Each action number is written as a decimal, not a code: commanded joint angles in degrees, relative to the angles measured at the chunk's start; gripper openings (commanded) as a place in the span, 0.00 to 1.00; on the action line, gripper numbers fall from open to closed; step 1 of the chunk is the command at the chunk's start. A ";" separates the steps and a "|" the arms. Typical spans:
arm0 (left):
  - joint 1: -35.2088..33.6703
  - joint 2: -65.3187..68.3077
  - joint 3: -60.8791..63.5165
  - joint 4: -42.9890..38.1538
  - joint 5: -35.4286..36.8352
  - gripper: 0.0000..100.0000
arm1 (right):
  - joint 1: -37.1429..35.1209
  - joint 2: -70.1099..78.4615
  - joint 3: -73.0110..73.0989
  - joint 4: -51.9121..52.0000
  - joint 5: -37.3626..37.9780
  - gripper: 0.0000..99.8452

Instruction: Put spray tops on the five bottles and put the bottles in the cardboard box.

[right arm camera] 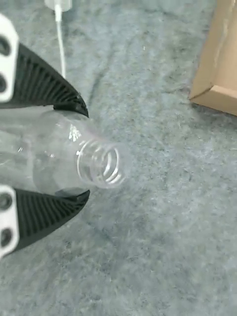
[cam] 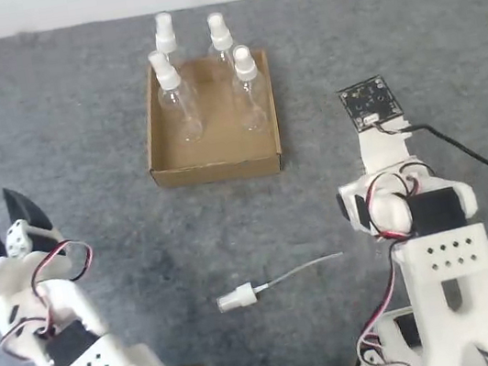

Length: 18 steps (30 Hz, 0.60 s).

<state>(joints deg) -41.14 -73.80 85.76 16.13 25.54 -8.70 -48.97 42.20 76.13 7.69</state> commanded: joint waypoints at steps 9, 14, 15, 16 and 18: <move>2.64 -0.79 -3.12 3.25 -3.87 0.20 | 0.92 -2.51 6.07 -8.92 -4.92 0.01; 5.45 -0.79 -6.02 9.32 -6.42 0.20 | 4.88 -2.51 6.15 -9.54 -4.92 0.01; 5.80 -0.79 -6.73 10.55 -6.51 0.20 | 5.93 -2.51 6.33 -9.80 -4.92 0.01; 6.15 -0.79 -7.60 11.96 -6.51 0.20 | 6.90 -2.51 6.77 -9.89 -5.01 0.01; 7.38 -0.79 -9.54 15.21 -8.09 0.20 | 7.60 -2.51 7.38 -9.98 -5.01 0.01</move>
<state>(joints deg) -35.52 -73.80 82.77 26.42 19.65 -3.87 -49.32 49.32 67.78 3.38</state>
